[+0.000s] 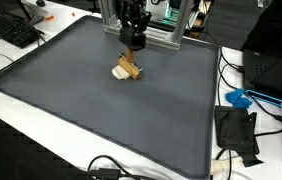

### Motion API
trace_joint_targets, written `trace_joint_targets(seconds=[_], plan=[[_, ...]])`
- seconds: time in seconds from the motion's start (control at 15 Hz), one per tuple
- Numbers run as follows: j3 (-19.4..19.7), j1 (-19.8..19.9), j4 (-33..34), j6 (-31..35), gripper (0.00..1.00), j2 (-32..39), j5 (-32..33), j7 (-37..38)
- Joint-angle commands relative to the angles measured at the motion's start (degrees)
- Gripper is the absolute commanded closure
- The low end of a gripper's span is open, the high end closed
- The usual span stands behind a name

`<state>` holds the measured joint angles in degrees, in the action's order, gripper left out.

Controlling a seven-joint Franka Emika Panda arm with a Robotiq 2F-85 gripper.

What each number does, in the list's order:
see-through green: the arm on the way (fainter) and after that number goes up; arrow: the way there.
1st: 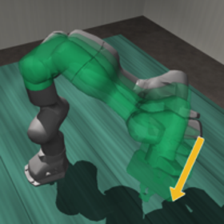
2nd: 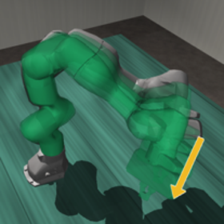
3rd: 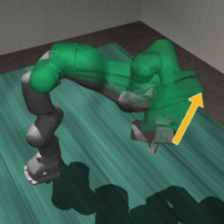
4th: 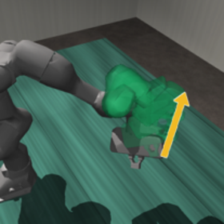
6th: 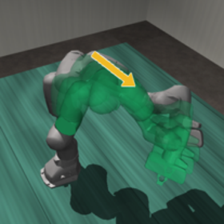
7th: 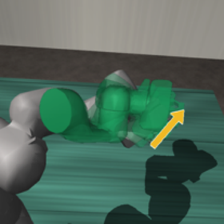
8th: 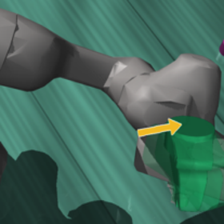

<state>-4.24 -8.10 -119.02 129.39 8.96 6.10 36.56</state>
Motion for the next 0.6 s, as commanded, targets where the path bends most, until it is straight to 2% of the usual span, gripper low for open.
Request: trace_joint_targets(seconds=[0.0,0.27,0.53], plan=[[-0.7,-0.6,-2.5,-2.2,0.78,0.6,-1.7,-1.7],[-0.6,-0.8,-3.1,-0.7,0.78,-0.1,0.7,-2.8],[-0.6,-0.3,-4.1,1.8,0.78,-2.6,0.2,-10.3]])
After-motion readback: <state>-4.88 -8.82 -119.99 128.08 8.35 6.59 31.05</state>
